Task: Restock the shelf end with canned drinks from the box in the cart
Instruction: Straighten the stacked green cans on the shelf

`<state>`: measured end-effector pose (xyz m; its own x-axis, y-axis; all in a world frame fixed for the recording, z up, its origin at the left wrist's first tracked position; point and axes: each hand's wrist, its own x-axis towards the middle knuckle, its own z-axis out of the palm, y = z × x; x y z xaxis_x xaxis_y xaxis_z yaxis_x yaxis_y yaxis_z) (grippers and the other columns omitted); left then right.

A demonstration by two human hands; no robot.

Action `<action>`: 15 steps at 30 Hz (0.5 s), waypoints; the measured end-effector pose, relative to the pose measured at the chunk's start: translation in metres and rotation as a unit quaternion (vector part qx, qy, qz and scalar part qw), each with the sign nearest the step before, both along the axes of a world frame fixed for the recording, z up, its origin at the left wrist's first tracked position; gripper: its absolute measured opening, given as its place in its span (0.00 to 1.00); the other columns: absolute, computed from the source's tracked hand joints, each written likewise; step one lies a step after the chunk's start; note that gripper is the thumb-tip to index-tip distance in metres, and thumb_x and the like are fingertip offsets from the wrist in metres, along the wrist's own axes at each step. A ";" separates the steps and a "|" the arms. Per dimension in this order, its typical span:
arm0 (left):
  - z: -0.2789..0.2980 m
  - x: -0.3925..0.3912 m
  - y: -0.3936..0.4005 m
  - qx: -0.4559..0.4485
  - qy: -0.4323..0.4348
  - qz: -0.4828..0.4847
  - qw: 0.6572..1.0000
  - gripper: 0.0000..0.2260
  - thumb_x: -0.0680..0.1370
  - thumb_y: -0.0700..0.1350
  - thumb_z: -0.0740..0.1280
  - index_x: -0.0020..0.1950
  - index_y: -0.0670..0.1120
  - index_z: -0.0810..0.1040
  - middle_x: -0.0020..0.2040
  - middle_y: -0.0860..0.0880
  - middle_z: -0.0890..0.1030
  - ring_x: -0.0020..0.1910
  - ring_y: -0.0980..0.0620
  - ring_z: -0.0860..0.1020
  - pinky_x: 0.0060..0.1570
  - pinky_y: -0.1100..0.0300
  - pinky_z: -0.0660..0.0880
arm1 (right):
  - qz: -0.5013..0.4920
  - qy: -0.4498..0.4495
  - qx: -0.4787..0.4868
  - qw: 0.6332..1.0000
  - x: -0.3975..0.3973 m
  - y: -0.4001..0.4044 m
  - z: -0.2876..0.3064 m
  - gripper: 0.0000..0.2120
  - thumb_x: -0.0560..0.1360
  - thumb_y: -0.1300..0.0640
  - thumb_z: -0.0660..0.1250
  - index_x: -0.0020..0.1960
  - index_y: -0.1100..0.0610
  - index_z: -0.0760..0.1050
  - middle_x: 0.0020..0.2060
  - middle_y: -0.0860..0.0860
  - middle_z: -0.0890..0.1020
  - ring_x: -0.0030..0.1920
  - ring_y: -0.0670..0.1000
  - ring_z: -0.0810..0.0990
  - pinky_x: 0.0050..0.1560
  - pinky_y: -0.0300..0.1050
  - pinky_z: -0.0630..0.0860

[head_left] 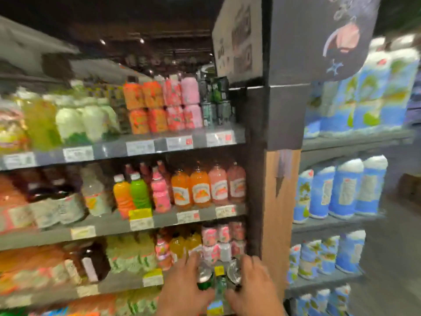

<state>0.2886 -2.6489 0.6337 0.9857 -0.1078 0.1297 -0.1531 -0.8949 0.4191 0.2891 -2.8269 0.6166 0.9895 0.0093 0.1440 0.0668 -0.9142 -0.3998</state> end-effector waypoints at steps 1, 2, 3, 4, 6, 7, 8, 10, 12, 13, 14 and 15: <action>0.027 0.004 0.007 -0.029 -0.070 -0.001 0.997 0.32 0.65 0.65 0.67 0.67 0.59 0.68 0.61 0.57 0.70 0.65 0.51 0.73 0.60 0.56 0.72 | 0.015 -0.079 0.018 0.997 0.003 0.009 0.026 0.39 0.64 0.36 0.65 0.71 0.52 0.66 0.59 0.50 0.71 0.58 0.54 0.74 0.57 0.45 0.72; 0.057 0.010 0.013 -0.054 -0.134 0.005 0.990 0.27 0.64 0.63 0.68 0.61 0.59 0.70 0.56 0.57 0.73 0.60 0.52 0.75 0.56 0.56 0.74 | 0.033 -0.149 0.029 0.988 0.009 0.017 0.057 0.36 0.63 0.37 0.67 0.67 0.53 0.70 0.54 0.49 0.73 0.53 0.54 0.75 0.53 0.46 0.74; 0.084 0.023 0.022 -0.077 -0.184 0.017 0.980 0.24 0.63 0.62 0.69 0.58 0.60 0.70 0.52 0.58 0.74 0.56 0.52 0.76 0.53 0.55 0.75 | 0.032 -0.220 0.033 0.974 0.018 0.024 0.089 0.33 0.61 0.38 0.68 0.62 0.52 0.72 0.50 0.48 0.74 0.50 0.53 0.75 0.50 0.46 0.75; 0.115 0.031 0.028 -0.096 -0.204 0.024 0.974 0.24 0.63 0.61 0.69 0.57 0.61 0.70 0.51 0.59 0.74 0.54 0.53 0.76 0.52 0.55 0.75 | 0.042 -0.269 0.050 0.961 0.026 0.029 0.117 0.32 0.61 0.38 0.67 0.61 0.51 0.72 0.47 0.46 0.73 0.49 0.51 0.74 0.50 0.45 0.75; 0.169 0.049 0.031 -0.101 -0.263 0.013 0.959 0.27 0.62 0.60 0.69 0.60 0.62 0.69 0.51 0.59 0.74 0.52 0.55 0.75 0.51 0.56 0.75 | 0.048 -0.302 0.073 0.949 0.041 0.038 0.176 0.32 0.62 0.37 0.63 0.63 0.48 0.67 0.48 0.44 0.70 0.52 0.49 0.72 0.52 0.45 0.74; 0.198 0.060 0.032 -0.113 -0.291 0.007 0.950 0.28 0.62 0.61 0.69 0.61 0.62 0.70 0.52 0.59 0.74 0.52 0.56 0.75 0.51 0.57 0.75 | 0.044 -0.308 0.079 0.947 0.050 0.040 0.203 0.33 0.62 0.36 0.62 0.64 0.47 0.66 0.49 0.44 0.69 0.53 0.49 0.71 0.53 0.45 0.73; 0.226 0.072 0.032 -0.124 -0.302 0.004 0.945 0.29 0.62 0.61 0.69 0.62 0.61 0.70 0.52 0.59 0.75 0.53 0.56 0.75 0.52 0.57 0.75 | 0.040 -0.323 0.081 0.942 0.062 0.040 0.227 0.34 0.63 0.36 0.62 0.66 0.47 0.65 0.50 0.44 0.69 0.54 0.48 0.71 0.53 0.44 0.73; 0.278 0.099 0.031 -0.137 -0.313 -0.007 0.940 0.32 0.62 0.60 0.70 0.65 0.59 0.71 0.56 0.56 0.77 0.56 0.54 0.76 0.55 0.54 0.75 | 0.022 -0.343 0.093 0.934 0.084 0.039 0.273 0.36 0.62 0.36 0.63 0.68 0.48 0.64 0.53 0.45 0.71 0.55 0.48 0.71 0.55 0.45 0.73; 0.316 0.126 0.028 -0.145 -0.307 -0.012 0.941 0.34 0.63 0.59 0.71 0.67 0.56 0.68 0.59 0.55 0.77 0.57 0.51 0.77 0.54 0.53 0.76 | 0.009 -0.354 0.131 0.926 0.107 0.037 0.309 0.35 0.62 0.39 0.67 0.66 0.49 0.64 0.54 0.46 0.73 0.55 0.48 0.72 0.53 0.45 0.73; 0.330 0.138 0.027 -0.154 -0.301 -0.010 0.941 0.33 0.63 0.59 0.72 0.65 0.56 0.67 0.57 0.55 0.78 0.54 0.50 0.78 0.51 0.53 0.77 | 0.001 -0.358 0.138 0.923 0.118 0.037 0.323 0.33 0.62 0.41 0.69 0.63 0.49 0.65 0.53 0.47 0.74 0.55 0.49 0.73 0.53 0.46 0.74; 0.341 0.153 0.026 -0.161 -0.295 -0.009 0.942 0.31 0.63 0.59 0.73 0.62 0.56 0.67 0.53 0.55 0.79 0.51 0.51 0.79 0.47 0.53 0.78 | -0.007 -0.360 0.138 0.922 0.131 0.037 0.335 0.31 0.62 0.42 0.70 0.61 0.50 0.67 0.53 0.48 0.75 0.54 0.50 0.74 0.52 0.47 0.76; 0.352 0.166 0.025 -0.169 -0.291 -0.008 0.942 0.29 0.63 0.59 0.73 0.59 0.56 0.67 0.48 0.57 0.79 0.46 0.52 0.79 0.42 0.55 0.77 | -0.020 -0.359 0.133 0.924 0.144 0.036 0.348 0.28 0.62 0.43 0.71 0.58 0.51 0.68 0.52 0.48 0.76 0.54 0.51 0.75 0.52 0.49 0.77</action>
<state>0.4551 -2.6237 0.9858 0.7352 0.0228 0.6775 -0.4571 -0.7214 0.5203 0.4334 -2.7905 0.9644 0.6376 -0.1561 0.7544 0.3692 -0.7976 -0.4771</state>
